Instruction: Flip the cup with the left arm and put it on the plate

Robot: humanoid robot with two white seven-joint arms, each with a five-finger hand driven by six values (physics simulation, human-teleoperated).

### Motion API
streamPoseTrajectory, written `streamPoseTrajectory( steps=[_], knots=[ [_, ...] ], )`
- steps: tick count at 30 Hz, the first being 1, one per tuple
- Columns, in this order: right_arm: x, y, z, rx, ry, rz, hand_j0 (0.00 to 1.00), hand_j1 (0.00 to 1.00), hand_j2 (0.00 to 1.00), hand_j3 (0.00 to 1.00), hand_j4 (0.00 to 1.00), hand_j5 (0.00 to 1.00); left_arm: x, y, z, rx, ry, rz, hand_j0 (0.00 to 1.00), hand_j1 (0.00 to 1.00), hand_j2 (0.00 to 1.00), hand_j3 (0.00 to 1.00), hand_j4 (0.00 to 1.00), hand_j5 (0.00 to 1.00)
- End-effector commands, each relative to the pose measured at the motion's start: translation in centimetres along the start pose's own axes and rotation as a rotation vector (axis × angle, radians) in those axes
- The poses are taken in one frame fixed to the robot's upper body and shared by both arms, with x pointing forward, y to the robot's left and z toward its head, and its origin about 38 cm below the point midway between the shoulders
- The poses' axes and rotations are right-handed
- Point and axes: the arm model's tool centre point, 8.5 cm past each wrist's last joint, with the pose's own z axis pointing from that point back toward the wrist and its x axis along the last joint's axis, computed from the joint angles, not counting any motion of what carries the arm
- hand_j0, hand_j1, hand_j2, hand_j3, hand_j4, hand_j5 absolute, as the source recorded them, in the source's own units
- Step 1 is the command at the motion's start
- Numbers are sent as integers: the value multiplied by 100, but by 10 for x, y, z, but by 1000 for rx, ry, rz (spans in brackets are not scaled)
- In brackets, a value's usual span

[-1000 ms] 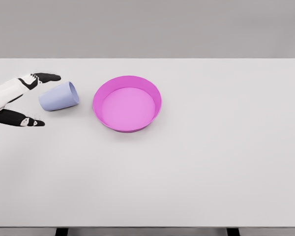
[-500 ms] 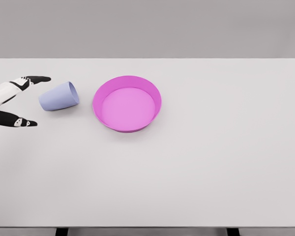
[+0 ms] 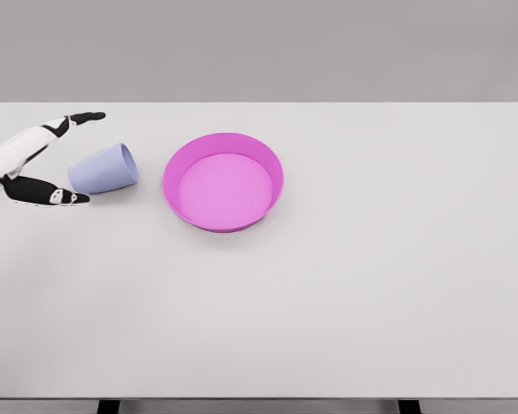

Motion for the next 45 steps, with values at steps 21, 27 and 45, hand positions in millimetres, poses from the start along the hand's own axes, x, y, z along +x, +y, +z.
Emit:
streamPoseTrajectory(
  steps=[21,27,45],
  knots=[
    [0,0,0,0,1,0,100,100,100,100,100,100,-74,-16,-23,31,661,304,100,100,100,100,100,100],
    [0,0,0,0,-1,0,100,100,100,100,100,100,-67,-13,-35,16,638,222,100,100,100,100,100,100],
    [0,0,0,0,1,0,100,100,100,100,100,100,-63,-33,-60,-64,591,141,100,100,100,100,100,100]
  ],
)
